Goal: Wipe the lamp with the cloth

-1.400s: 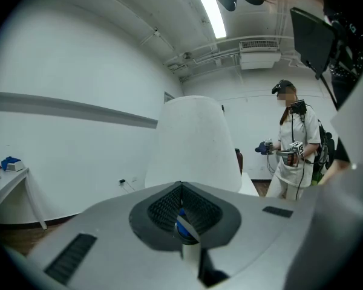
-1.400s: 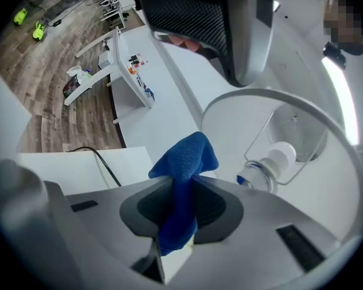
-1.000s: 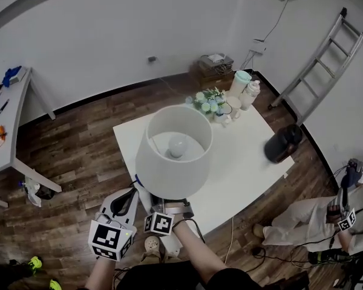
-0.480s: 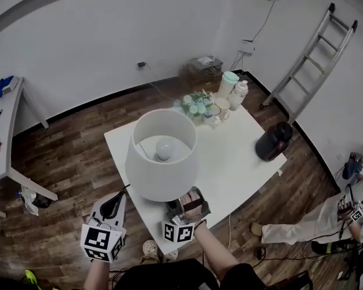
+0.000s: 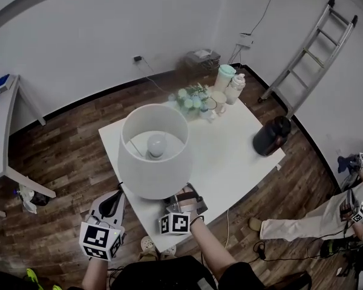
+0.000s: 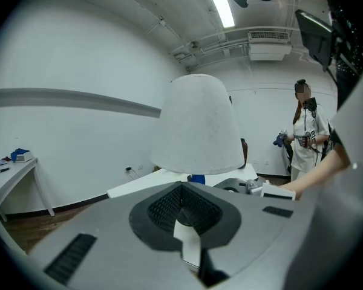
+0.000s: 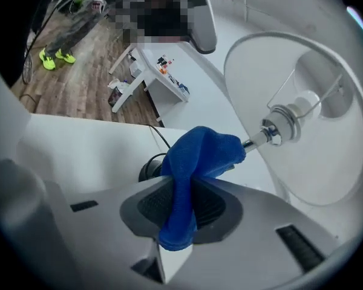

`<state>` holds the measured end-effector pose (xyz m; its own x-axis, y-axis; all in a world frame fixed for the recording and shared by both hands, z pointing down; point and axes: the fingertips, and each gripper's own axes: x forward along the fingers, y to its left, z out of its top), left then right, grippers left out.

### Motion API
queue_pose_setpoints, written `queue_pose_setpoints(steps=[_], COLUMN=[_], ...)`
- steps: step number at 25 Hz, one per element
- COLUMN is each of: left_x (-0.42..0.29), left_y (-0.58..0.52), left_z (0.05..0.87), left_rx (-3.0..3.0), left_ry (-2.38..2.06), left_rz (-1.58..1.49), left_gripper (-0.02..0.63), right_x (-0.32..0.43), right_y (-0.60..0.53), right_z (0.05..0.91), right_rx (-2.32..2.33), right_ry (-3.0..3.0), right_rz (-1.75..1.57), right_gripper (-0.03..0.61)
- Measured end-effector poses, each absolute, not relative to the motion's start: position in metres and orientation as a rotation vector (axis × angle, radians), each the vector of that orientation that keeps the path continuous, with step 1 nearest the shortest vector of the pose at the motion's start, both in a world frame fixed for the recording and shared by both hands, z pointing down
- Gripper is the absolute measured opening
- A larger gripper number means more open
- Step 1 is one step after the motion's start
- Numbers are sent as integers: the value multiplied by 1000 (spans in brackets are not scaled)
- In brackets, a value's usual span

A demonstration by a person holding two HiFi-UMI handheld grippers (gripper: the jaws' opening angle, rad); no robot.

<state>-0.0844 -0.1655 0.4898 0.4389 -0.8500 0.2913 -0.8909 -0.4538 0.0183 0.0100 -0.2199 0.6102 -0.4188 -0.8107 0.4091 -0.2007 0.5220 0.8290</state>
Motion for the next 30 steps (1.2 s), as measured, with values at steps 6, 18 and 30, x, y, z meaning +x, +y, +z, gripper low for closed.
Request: queue_pose_setpoints(steps=[6, 18, 30], left_x=[-76, -86, -90], left_y=[-167, -174, -186], left_z=[485, 491, 495], left_rx=[2536, 2501, 2454], left_ry=[-1527, -1576, -1603], left_rz=[364, 477, 487], left_gripper=[9, 9, 9], right_x=[42, 70, 41], right_y=[-224, -274, -282], right_z=[564, 519, 607], right_rx=[1070, 991, 532], right_ry=[-2080, -3050, -2658], right_rz=[-872, 139, 54], right_gripper=[77, 77, 77])
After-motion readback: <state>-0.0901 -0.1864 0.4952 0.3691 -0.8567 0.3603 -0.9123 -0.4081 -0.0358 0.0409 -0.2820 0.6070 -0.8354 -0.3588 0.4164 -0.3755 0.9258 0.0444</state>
